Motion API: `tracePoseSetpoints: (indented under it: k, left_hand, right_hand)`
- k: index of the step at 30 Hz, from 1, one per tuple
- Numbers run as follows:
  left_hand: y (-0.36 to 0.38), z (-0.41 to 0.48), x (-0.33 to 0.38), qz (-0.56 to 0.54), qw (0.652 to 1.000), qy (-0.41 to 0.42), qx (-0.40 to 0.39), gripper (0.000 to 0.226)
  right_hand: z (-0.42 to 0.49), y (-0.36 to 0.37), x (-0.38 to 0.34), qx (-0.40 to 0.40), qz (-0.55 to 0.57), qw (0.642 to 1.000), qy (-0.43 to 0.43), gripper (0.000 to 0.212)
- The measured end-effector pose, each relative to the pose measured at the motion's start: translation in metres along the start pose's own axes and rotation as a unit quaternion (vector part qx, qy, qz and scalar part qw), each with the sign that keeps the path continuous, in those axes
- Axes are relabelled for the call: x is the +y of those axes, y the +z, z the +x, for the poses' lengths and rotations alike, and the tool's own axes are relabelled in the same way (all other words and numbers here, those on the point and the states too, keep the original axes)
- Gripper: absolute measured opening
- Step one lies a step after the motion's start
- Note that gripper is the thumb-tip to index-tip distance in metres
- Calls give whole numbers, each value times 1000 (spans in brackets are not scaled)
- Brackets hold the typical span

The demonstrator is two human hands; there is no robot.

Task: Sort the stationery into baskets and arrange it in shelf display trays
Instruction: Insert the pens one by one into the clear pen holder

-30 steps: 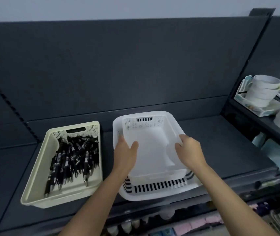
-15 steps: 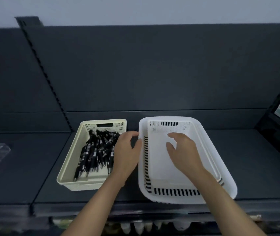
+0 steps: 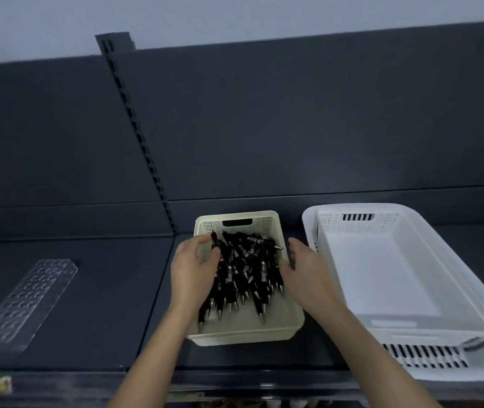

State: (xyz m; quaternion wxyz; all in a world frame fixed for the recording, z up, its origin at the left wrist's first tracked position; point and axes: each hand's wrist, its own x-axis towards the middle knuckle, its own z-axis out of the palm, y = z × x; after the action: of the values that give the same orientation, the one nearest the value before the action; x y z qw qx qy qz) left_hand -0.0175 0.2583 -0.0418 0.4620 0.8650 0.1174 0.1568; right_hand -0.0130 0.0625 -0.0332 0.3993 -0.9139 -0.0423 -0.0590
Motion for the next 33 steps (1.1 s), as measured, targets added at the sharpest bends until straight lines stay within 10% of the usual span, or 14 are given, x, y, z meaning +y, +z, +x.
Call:
tracePoseSetpoints:
  k: [7,14,33]
  left_hand:
    - [-10,14,-28,-23,998,-46,-21,33]
    - [-11,14,-51,-126,972,-163,-109,12]
    - [-68,0,-44,-192,969,-149,-42,28]
  right_hand:
    - [9,27,12,-30,29,990,136,7]
    - [7,28,8,-14,119,970,209,17]
    - [-15,28,-47,-14,226,963,144,39]
